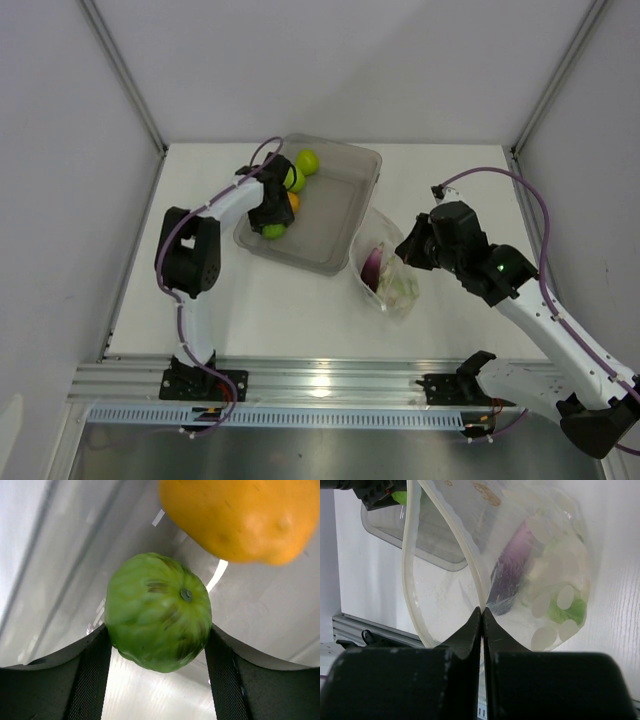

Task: Place the food in the zip-top bag and seal the zipper
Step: Pick up the fake vegetable from the bin, then place the fake vegetable in the zipper food storage bag, then adjust the bin at the center of the board, then pick up the fake vegetable from the bin.

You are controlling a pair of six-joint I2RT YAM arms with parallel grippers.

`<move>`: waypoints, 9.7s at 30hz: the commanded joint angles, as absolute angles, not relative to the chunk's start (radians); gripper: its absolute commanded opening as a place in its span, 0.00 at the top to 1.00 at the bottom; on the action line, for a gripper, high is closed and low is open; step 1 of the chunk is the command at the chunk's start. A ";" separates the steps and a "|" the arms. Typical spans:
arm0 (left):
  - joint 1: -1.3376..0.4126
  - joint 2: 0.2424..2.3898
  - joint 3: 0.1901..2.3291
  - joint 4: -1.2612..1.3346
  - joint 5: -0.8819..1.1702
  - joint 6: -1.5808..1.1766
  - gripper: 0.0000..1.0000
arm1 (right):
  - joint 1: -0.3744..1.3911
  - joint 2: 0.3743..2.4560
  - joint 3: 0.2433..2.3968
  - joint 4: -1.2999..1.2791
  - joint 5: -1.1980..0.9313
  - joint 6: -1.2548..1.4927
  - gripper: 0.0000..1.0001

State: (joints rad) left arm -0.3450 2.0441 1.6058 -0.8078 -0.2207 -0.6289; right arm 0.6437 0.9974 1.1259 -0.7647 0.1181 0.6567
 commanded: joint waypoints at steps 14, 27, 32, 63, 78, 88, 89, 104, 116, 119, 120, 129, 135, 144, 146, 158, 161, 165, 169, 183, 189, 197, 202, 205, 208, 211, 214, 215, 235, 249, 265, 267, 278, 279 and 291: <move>-0.534 1.530 1.542 -0.687 0.068 -0.491 0.99 | 0.641 1.026 1.146 -0.730 0.117 0.684 1.00; -0.676 1.290 1.338 -0.257 0.627 -0.613 0.99 | 0.641 1.045 1.198 -0.753 0.114 0.703 1.00; -0.745 1.308 1.321 -0.190 0.646 -0.617 0.99 | 0.641 1.054 1.210 -0.756 0.098 0.715 1.00; -0.870 1.416 1.289 -0.402 0.252 -0.390 0.58 | 0.637 1.028 1.247 -0.792 0.104 0.718 1.00; -0.870 1.394 1.284 -0.393 0.279 -0.351 0.10 | 0.635 1.016 1.235 -0.785 0.103 0.719 1.00; -0.868 1.296 1.247 -0.353 0.194 -0.367 0.00 | 0.635 1.008 1.223 -0.782 0.103 0.716 1.00; -0.868 1.281 1.243 -0.342 0.180 -0.367 0.00 | 0.634 1.006 1.223 -0.781 0.101 0.716 1.00; -0.563 1.294 1.404 -0.491 -0.017 -0.463 0.02 | 0.630 1.009 1.207 -0.769 0.089 0.715 1.00; -0.437 1.731 1.826 -0.770 -0.198 -0.540 0.01 | 0.626 1.029 1.212 -0.769 0.080 0.707 1.00; -0.419 1.876 1.968 -0.859 -0.218 -0.548 0.01 | 0.627 1.037 1.210 -0.764 0.074 0.704 1.00; -0.411 1.906 1.991 -0.870 -0.221 -0.543 0.01 | 0.626 1.038 1.210 -0.762 0.072 0.703 1.00; -0.350 2.141 2.203 -0.914 -0.129 -0.423 0.02 | 0.624 1.065 1.209 -0.749 0.058 0.687 1.00; -0.328 2.244 2.307 -0.979 -0.060 -0.442 0.03 | 0.623 1.066 1.184 -0.727 0.051 0.683 1.00; -0.302 2.322 2.316 -1.018 0.031 -0.554 0.03 | 0.617 1.063 1.172 -0.721 0.049 0.675 1.00; -0.302 2.339 2.336 -1.046 0.035 -0.558 0.04 | 0.617 1.058 1.169 -0.724 0.051 0.673 1.00; -0.284 2.385 2.319 -1.181 -0.137 -0.733 0.01 | 0.609 1.040 1.114 -0.687 0.046 0.678 1.00; -0.279 2.407 2.333 -1.189 -0.108 -0.727 0.01 | 0.607 1.032 1.105 -0.680 0.054 0.680 1.00; -0.278 2.437 2.365 -1.221 -0.120 -0.750 0.01 | 0.607 1.020 1.088 -0.660 0.061 0.686 1.00; -0.276 2.448 2.370 -1.210 -0.130 -0.759 0.01 | 0.607 1.011 1.066 -0.629 0.055 0.698 1.00; -0.259 2.482 2.303 -1.184 -0.097 -0.793 0.01 | 0.604 1.006 1.043 -0.609 0.071 0.689 1.00; -0.259 2.411 2.215 -1.144 -0.141 -0.862 0.12 | 0.604 0.993 1.045 -0.617 0.071 0.695 1.00; -0.278 2.338 2.094 -1.098 -0.158 -0.925 0.18 | 0.604 0.976 1.048 -0.624 0.068 0.698 1.00; -0.319 2.278 2.002 -1.071 -0.183 -0.969 0.14 | 0.604 0.969 1.048 -0.624 0.060 0.703 1.00; -0.339 2.217 1.916 -1.028 -0.175 -0.992 0.14 | 0.604 0.962 1.046 -0.632 0.061 0.703 1.00; -0.376 2.152 1.815 -0.950 -0.175 -0.974 0.14 | 0.604 0.957 1.045 -0.638 0.064 0.699 1.00; -0.402 2.125 1.795 -0.960 -0.149 -1.002 0.14 | 0.604 0.951 1.045 -0.637 0.061 0.707 1.00; -0.437 2.068 1.707 -0.913 -0.135 -1.023 0.14 | 0.603 0.942 1.043 -0.635 0.055 0.712 1.00; -0.461 2.056 1.674 -0.899 -0.138 -1.026 0.14 | 0.604 0.942 1.043 -0.637 0.055 0.712 1.00; -0.711 1.899 1.450 -0.827 -0.060 -1.259 0.35 | 0.626 0.879 1.045 -0.664 0.064 0.744 1.00; -0.744 1.835 1.500 -0.830 -0.158 -1.324 0.34 | 0.640 0.884 1.051 -0.673 0.072 0.736 1.00; -0.479 1.939 1.785 -1.104 -0.435 -1.037 0.00 | 0.640 0.949 1.046 -0.626 0.055 0.724 1.00; -0.468 1.969 1.818 -1.127 -0.459 -1.029 0.00 | 0.638 0.954 1.043 -0.624 0.055 0.723 1.00; -0.434 2.065 1.899 -1.141 -0.512 -1.026 0.01 | 0.638 0.976 1.026 -0.607 0.057 0.723 1.00; -0.433 2.075 1.899 -1.138 -0.514 -1.026 0.00 | 0.638 0.977 1.028 -0.607 0.057 0.724 1.00; -0.422 2.174 1.965 -1.101 -0.480 -0.982 0.02 | 0.637 0.977 1.017 -0.604 0.058 0.724 1.00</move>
